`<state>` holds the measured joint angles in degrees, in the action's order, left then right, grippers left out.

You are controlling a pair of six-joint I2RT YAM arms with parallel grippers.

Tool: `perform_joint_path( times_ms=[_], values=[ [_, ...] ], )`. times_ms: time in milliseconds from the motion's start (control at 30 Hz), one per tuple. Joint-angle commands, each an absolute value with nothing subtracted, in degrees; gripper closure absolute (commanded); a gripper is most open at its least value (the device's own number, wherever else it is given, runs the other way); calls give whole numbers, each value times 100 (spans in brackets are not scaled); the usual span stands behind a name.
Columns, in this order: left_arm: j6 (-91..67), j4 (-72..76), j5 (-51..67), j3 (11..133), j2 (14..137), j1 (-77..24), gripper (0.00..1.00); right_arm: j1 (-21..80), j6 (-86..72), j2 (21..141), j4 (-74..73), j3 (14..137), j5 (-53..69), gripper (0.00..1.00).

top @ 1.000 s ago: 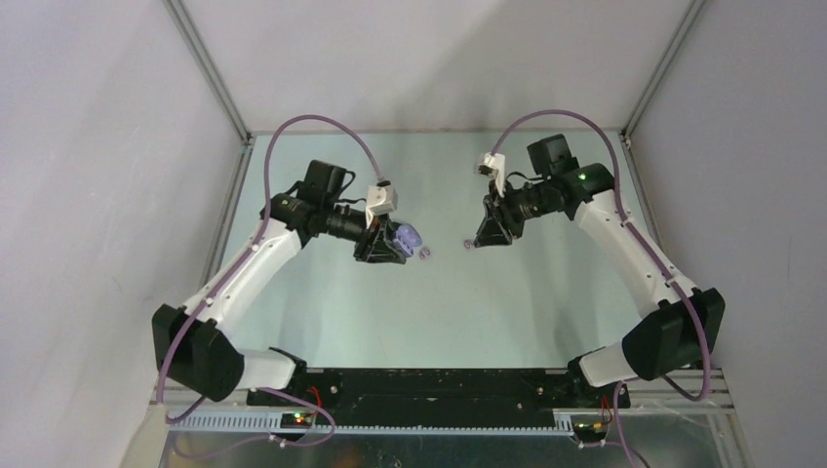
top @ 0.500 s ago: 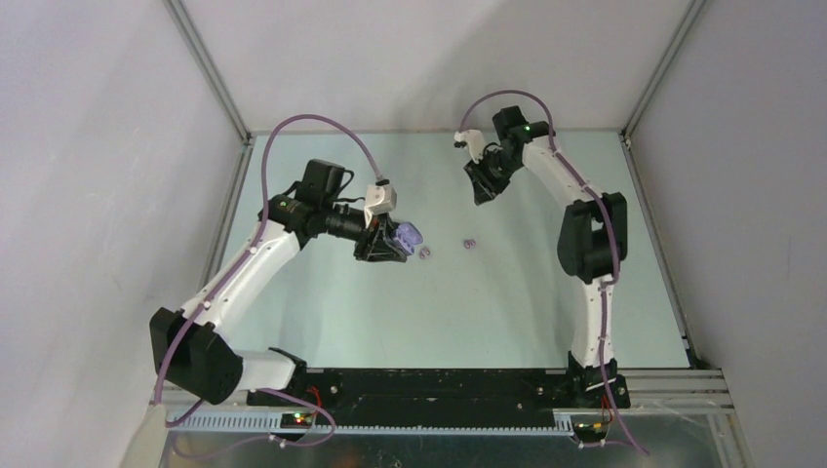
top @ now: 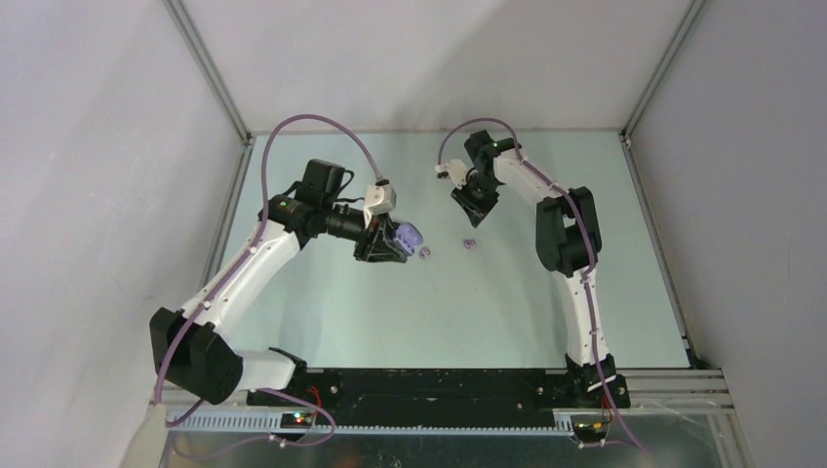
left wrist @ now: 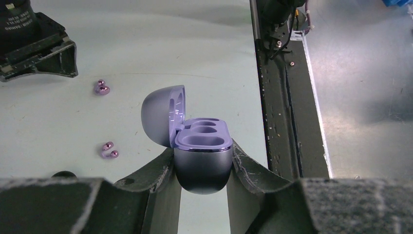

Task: Insert the wireless bluetooth earbuds into the charging case
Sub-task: Adjust the left earbud at the center of the board.

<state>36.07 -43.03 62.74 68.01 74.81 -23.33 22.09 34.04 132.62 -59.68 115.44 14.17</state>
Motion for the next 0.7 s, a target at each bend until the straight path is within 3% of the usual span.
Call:
perform_joint_path(
  times_ms=[0, 300, 667],
  values=[
    [3744, -4325, 6498, 6811, 7354, -2348, 100, 2234, 3331, 13157, -6066, 11265, 1267, 69],
    [3774, -4363, 6512, 6813, 7296, -2350, 100, 2482, 3345, 13060, -6014, 10612, 1127, 73],
    [3780, -4368, 6528, 6811, 7296, -2354, 100, 2630, 3568, 12605, -5985, 10014, 1939, 76]
  ],
)
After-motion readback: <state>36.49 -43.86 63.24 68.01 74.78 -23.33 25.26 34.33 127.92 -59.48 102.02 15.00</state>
